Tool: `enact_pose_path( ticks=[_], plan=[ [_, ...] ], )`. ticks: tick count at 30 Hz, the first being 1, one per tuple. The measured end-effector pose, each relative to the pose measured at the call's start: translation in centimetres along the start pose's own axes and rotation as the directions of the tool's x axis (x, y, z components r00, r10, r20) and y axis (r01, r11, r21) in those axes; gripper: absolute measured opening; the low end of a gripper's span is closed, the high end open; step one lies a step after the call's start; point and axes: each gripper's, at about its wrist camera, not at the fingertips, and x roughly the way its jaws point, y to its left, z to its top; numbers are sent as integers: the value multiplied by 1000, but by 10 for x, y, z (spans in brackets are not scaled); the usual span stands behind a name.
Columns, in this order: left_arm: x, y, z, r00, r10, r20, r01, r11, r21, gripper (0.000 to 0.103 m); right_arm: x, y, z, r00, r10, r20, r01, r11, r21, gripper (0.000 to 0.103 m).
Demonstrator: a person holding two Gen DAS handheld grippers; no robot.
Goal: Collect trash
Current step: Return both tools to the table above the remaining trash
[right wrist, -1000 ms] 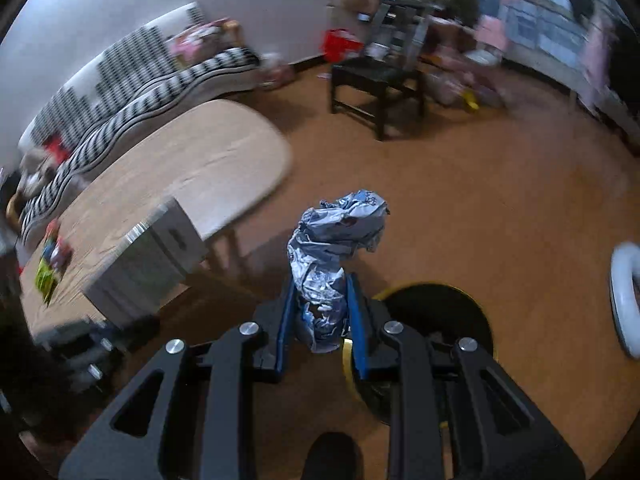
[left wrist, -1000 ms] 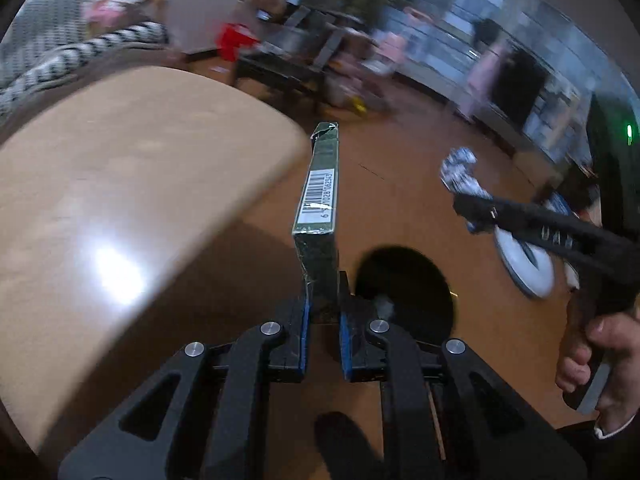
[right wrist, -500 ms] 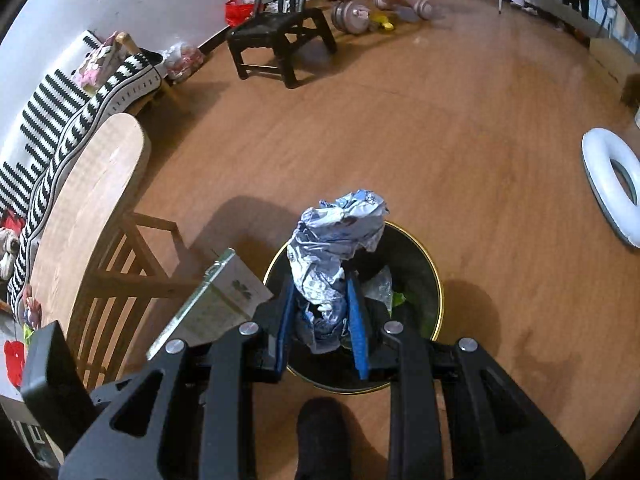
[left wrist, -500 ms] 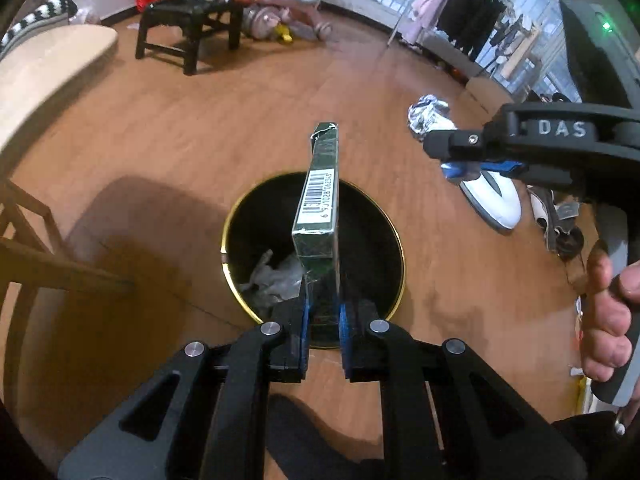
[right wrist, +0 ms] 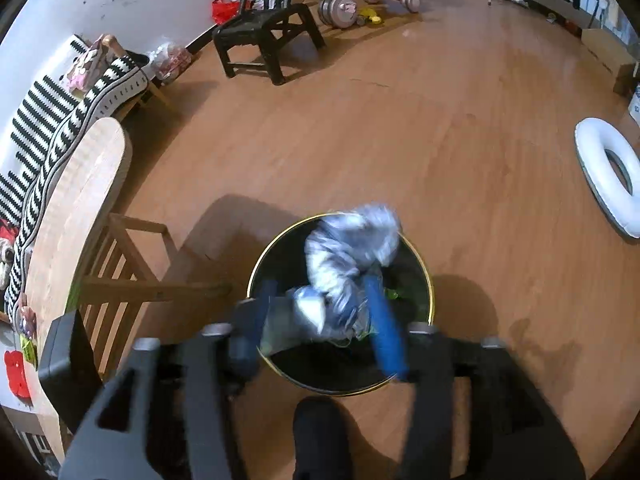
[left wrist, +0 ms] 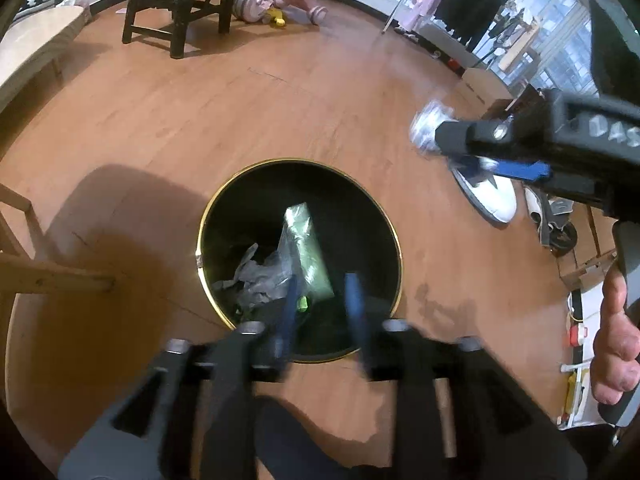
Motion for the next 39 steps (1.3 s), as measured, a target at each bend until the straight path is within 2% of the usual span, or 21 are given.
enact_pose_path(
  ticks=[1, 2, 7, 13, 18, 21, 24, 30, 33, 39],
  plan=[
    [-1, 0, -1, 1000, 6, 9, -6, 1000, 0, 57, -2, 1, 0, 1000, -3, 8, 3, 1000, -6, 65],
    [-3, 1, -1, 1000, 12, 18, -12, 1000, 1, 62, -3, 3, 0, 1000, -5, 15, 5, 1000, -15, 65],
    [-14, 5, -1, 998, 30, 48, -29, 999, -24, 76, -3, 11, -1, 1000, -6, 18, 7, 999, -32, 71],
    [-53, 28, -4, 991, 95, 93, -89, 994, -69, 92, -12, 43, 0, 999, 2, 46, 2, 996, -87, 78],
    [-116, 57, -14, 967, 201, 154, -185, 976, -111, 93, -37, 114, -8, 989, 78, 124, -51, 976, -211, 81],
    [-170, 89, -29, 937, 283, 203, -251, 953, -169, 94, -48, 160, -19, 979, 135, 154, -86, 953, -290, 85],
    [-213, 121, -45, 909, 351, 223, -301, 925, -231, 94, -50, 201, -28, 972, 193, 136, -136, 929, -343, 85],
    [-311, 192, -103, 822, 513, 247, -405, 832, -379, 94, -50, 308, -59, 950, 303, 78, -236, 857, -458, 85],
    [-360, 226, -140, 771, 581, 260, -439, 782, -443, 94, -52, 358, -77, 935, 352, 40, -285, 815, -505, 85],
    [-426, 280, -198, 699, 670, 249, -458, 687, -563, 94, -52, 436, -114, 907, 420, -29, -362, 743, -563, 85]
  ],
)
